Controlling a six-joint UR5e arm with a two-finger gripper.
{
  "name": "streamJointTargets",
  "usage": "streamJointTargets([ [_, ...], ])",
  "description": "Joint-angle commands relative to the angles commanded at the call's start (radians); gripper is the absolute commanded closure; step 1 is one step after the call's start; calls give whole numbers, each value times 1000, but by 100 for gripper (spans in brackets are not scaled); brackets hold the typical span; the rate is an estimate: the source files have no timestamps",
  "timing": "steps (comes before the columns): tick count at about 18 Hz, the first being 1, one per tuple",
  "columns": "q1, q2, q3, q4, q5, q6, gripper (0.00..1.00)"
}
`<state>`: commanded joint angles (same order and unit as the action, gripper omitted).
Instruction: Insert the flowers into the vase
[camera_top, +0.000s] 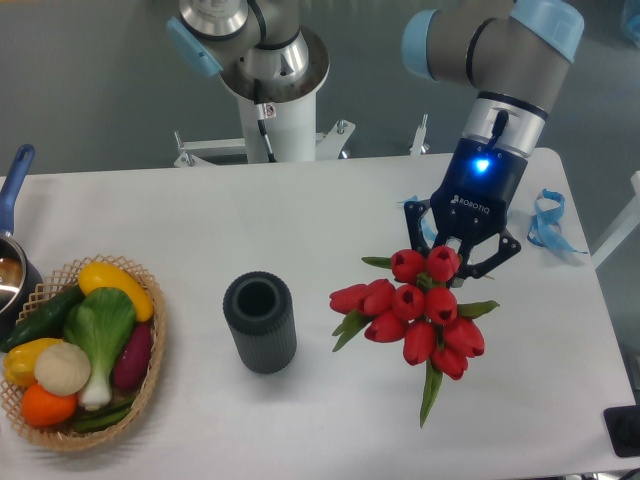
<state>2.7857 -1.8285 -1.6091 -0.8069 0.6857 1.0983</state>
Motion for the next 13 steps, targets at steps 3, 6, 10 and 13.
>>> streamJointTargets([
  [3,-3,0,-6,17,3,-2,78],
  [6,-3,-2,-5,18,3,-2,78],
  [10,-6,-3,-3,18,5,-2,78],
  [13,-9,-5,-8,18,-1,-3,78],
])
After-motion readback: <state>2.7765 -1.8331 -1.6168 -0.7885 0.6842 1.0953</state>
